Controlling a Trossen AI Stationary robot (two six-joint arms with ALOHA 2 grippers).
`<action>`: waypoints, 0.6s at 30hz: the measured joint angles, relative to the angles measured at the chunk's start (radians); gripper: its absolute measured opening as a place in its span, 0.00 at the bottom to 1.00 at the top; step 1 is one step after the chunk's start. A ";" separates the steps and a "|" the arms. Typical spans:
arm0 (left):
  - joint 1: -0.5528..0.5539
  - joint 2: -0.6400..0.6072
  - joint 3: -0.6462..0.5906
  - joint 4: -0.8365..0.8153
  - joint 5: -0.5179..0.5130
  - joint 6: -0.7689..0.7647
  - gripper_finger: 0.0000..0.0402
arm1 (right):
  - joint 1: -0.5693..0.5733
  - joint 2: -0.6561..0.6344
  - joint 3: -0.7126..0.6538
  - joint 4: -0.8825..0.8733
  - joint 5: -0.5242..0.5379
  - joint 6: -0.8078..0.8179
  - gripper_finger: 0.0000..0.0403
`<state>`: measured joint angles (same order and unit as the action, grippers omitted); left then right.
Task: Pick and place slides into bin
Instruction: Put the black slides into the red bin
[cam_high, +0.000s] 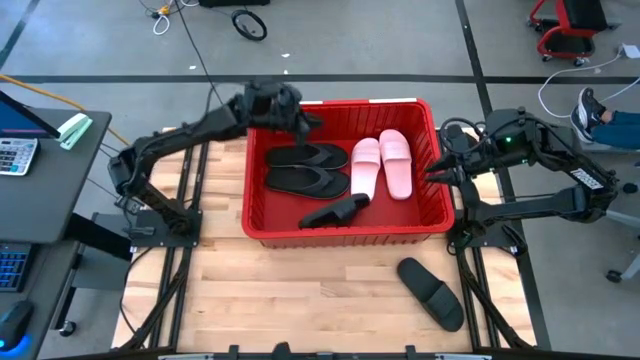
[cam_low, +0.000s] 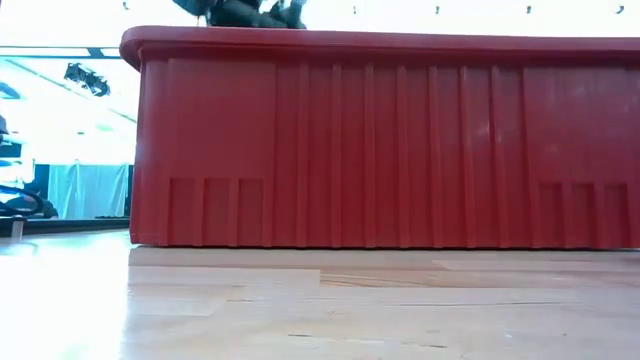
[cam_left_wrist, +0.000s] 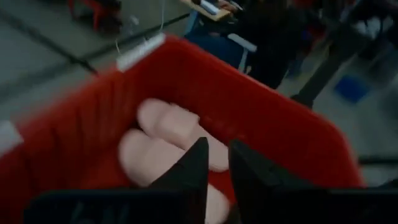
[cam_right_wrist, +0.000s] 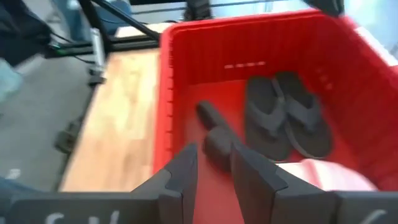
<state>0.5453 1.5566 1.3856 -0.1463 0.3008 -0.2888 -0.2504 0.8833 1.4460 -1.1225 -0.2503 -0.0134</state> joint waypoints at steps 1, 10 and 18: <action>0.007 0.000 0.049 -0.050 -0.002 0.070 0.14 | 0.000 0.000 0.000 0.000 0.021 -0.017 0.25; 0.042 0.095 0.403 -0.437 -0.127 0.188 0.02 | -0.006 0.013 0.000 0.018 0.319 -0.078 0.25; 0.063 0.219 0.497 -0.438 -0.140 0.144 0.01 | -0.123 0.103 0.000 0.053 0.424 -0.242 0.25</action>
<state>0.6082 1.7759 1.8826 -0.5843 0.1608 -0.1448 -0.3736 0.9859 1.4460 -1.0695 0.1738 -0.2556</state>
